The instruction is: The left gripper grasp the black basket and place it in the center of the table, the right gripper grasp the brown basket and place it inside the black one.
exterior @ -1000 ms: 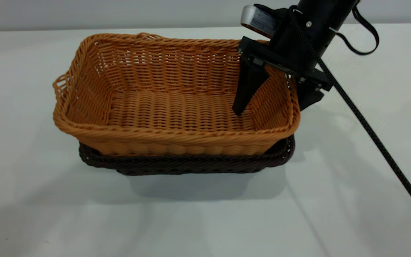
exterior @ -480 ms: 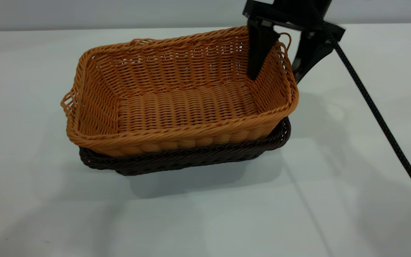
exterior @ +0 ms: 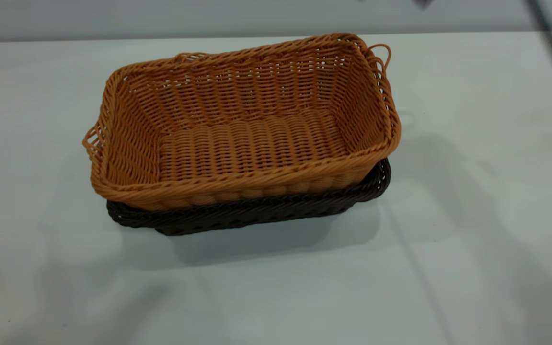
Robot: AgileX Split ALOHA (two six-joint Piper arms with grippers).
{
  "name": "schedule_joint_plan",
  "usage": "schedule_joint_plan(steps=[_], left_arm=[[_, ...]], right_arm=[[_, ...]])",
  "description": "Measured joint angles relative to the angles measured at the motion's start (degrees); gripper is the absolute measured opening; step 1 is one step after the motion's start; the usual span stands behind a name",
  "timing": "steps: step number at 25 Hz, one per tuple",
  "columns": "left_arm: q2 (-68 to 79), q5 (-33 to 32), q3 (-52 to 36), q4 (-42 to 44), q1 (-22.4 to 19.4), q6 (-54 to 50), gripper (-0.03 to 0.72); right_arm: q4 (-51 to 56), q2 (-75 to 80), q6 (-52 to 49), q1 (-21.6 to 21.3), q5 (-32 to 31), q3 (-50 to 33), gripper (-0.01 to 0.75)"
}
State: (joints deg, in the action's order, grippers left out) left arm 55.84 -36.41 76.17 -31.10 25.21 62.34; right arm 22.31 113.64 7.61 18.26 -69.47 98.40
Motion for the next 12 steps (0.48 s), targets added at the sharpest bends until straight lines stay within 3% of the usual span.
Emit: schedule_joint_plan(steps=[5, 12], left_arm=[[-4.59, -7.68, 0.00, 11.75, 0.00, -17.69, 0.453], [-6.07, -29.78, 0.00, 34.01, 0.00, -46.76, 0.453]], right_arm=[[0.00, -14.46, -0.50, 0.00, -1.04, 0.00, 0.570], [-0.61, -30.75, -1.77, 0.00, -2.45, 0.00, 0.568]])
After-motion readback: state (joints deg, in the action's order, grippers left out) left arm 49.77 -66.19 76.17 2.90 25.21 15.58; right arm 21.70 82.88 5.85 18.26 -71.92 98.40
